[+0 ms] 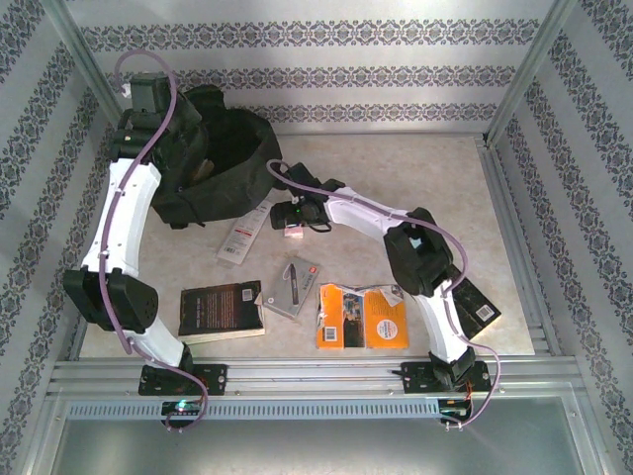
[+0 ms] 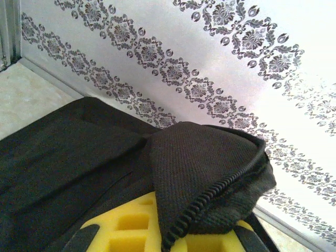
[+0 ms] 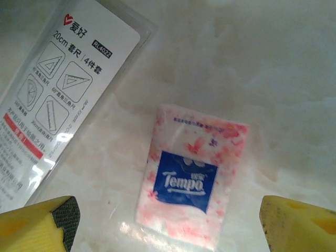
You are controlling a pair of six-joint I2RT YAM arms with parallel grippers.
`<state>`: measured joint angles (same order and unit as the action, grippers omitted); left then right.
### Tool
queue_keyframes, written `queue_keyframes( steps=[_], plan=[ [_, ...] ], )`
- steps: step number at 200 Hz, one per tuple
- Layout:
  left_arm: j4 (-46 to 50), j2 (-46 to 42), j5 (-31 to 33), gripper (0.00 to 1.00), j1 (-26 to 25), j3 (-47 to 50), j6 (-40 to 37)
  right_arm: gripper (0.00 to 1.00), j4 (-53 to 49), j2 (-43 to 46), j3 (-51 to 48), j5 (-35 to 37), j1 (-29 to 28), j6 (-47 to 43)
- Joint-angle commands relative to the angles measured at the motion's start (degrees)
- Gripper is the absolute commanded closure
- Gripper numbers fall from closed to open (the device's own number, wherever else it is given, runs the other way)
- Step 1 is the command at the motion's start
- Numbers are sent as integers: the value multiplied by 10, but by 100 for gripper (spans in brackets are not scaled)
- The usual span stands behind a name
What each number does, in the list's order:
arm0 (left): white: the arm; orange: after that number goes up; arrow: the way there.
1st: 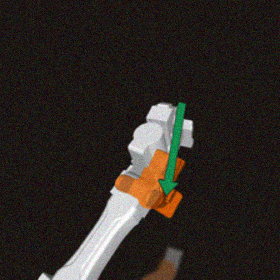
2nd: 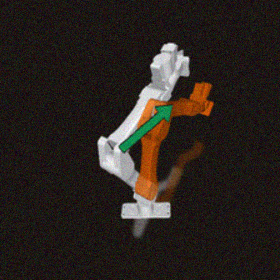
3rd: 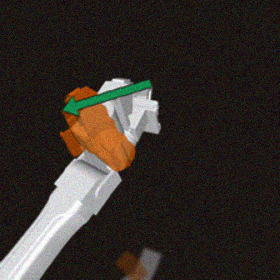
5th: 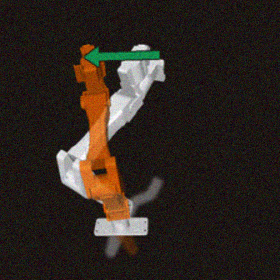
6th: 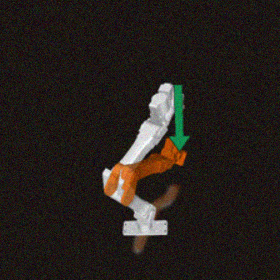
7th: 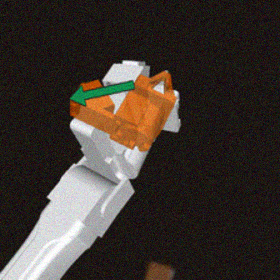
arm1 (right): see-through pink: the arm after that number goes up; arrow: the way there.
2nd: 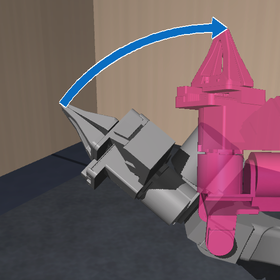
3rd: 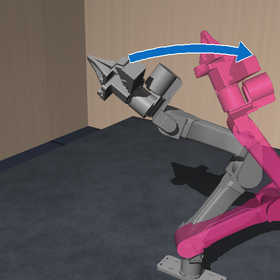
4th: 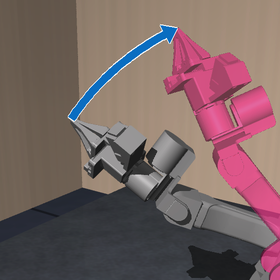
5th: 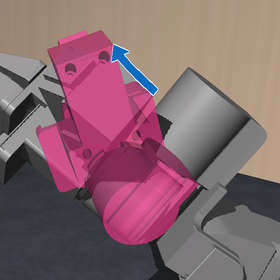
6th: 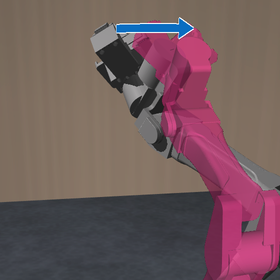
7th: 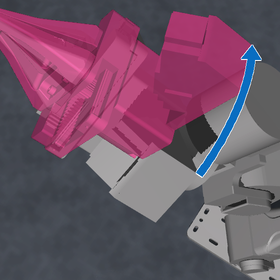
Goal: Pack the student bag
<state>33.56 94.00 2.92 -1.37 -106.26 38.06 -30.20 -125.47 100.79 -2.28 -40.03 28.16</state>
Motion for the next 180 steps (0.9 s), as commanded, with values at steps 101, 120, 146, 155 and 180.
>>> queue_keyframes(
  steps=[101,120,146,155,180],
  plan=[
    [-89,-29,-19,100,4,17,-14,30,-63,-84,55,121,-29,13],
    [-90,-29,-22,100,5,20,-13,38,-52,-76,44,121,-28,15],
    [-88,-28,-27,100,5,20,-18,48,-26,-47,16,110,-27,16],
    [-84,-25,-30,100,5,16,-19,51,-18,-34,6,109,-28,16],
    [-79,-21,-42,100,4,13,-20,52,2,20,-34,112,-18,25]
  ],
)
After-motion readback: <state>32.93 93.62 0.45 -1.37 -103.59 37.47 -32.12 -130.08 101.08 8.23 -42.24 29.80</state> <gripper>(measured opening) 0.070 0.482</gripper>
